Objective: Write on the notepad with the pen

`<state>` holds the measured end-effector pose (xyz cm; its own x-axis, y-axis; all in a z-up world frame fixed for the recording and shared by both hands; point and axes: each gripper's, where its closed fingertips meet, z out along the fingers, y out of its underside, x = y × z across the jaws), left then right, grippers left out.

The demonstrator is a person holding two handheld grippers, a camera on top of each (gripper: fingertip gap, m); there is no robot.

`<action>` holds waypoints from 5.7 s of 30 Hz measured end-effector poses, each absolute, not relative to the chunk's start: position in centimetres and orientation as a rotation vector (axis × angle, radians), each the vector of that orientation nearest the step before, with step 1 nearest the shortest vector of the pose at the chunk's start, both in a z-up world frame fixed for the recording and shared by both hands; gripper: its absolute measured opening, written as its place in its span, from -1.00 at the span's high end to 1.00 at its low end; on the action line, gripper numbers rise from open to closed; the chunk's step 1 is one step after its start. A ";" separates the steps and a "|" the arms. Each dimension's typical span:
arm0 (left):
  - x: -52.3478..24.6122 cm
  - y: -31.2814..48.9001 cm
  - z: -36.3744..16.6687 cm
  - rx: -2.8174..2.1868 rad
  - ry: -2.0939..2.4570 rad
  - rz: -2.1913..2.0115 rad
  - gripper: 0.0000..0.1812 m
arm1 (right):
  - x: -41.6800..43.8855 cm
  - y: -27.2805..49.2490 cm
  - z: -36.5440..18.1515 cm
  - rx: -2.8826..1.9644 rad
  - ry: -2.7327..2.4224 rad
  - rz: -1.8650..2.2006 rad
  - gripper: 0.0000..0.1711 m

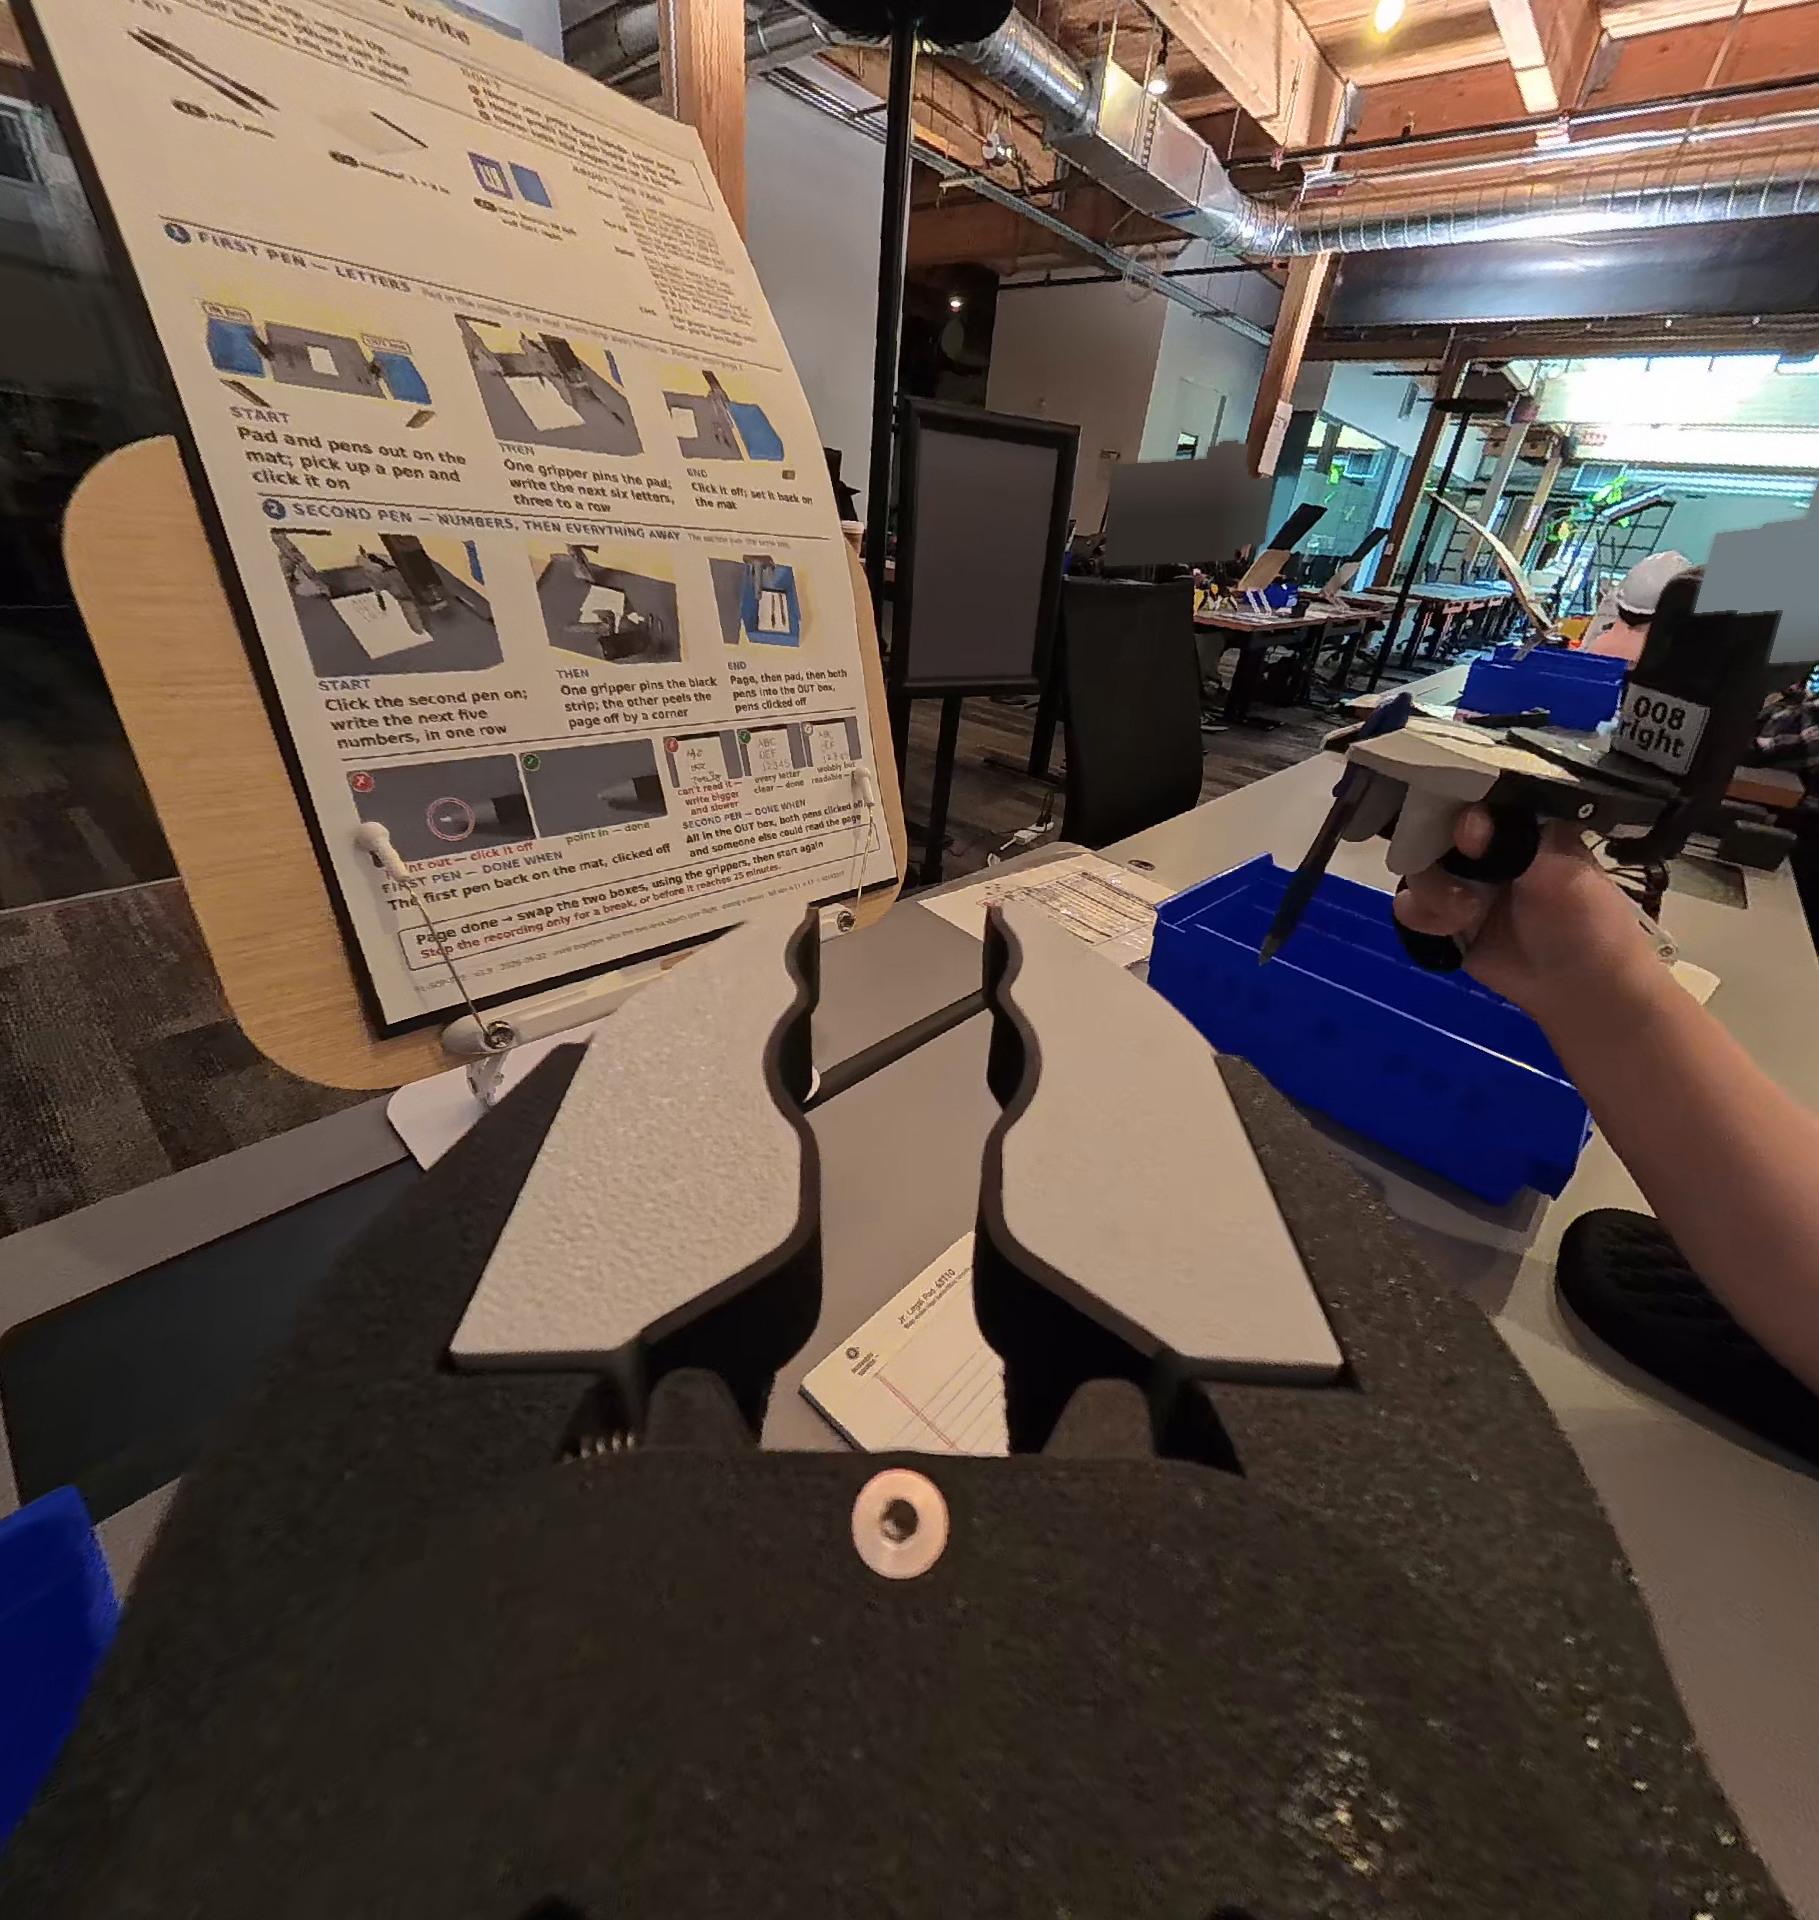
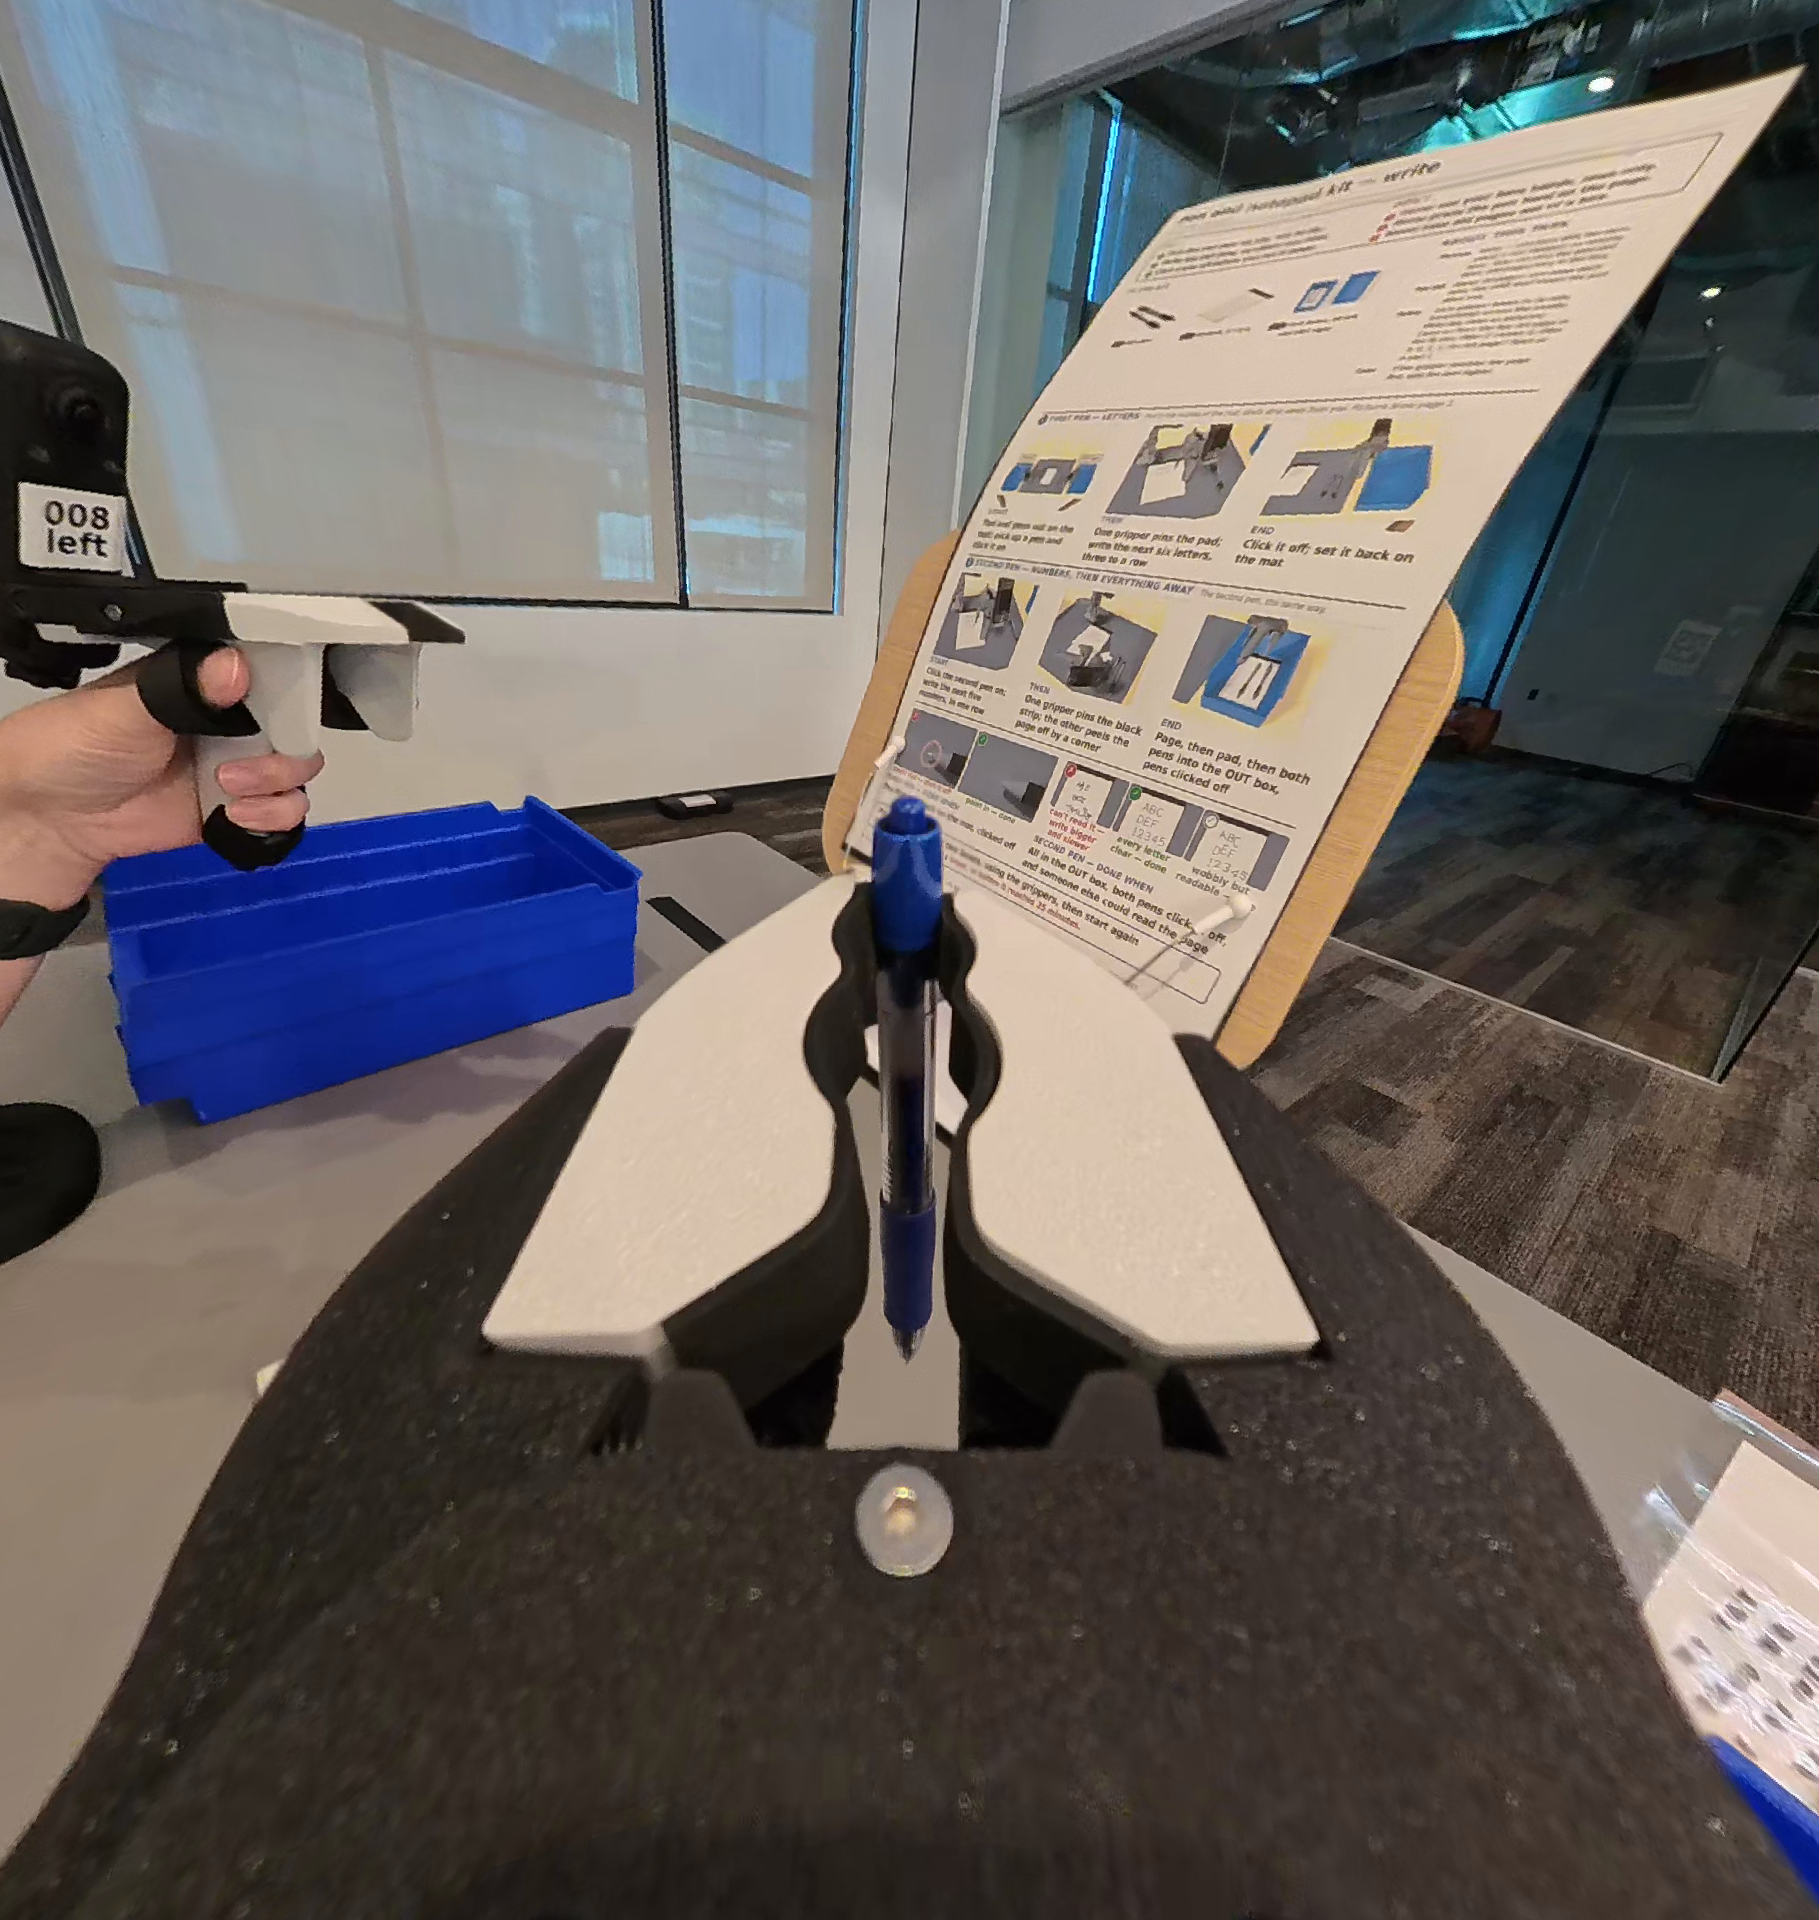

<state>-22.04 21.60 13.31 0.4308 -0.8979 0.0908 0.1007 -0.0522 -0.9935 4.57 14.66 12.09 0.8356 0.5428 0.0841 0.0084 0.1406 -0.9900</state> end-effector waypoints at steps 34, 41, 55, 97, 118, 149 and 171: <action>-23.7 22.2 13.7 -1.401 0.750 -0.921 0.67 | 3.2 13.8 15.2 -1.376 -0.453 0.325 0.87; -23.7 22.3 13.6 -1.407 0.747 -0.915 0.67 | 3.5 14.2 14.7 -1.387 -0.438 0.318 0.87; -23.4 22.2 13.4 -1.414 0.756 -0.913 0.67 | 3.4 14.4 14.2 -1.409 -0.446 0.313 0.87; -12.9 26.7 -13.7 -1.900 1.377 -0.777 0.75 | 4.1 14.8 11.8 -1.503 -0.468 0.378 0.87; -12.8 26.0 -12.8 -1.907 1.377 -0.883 0.79 | 4.5 14.6 11.9 -1.506 -0.460 0.361 0.87; -13.3 25.3 -14.5 -1.915 1.494 -0.799 1.00 | 2.9 15.0 11.0 -1.532 -0.493 0.364 0.87; -13.1 24.9 -14.6 -1.891 1.502 -0.758 1.00 | -0.3 14.9 10.9 -1.542 -0.546 0.391 0.88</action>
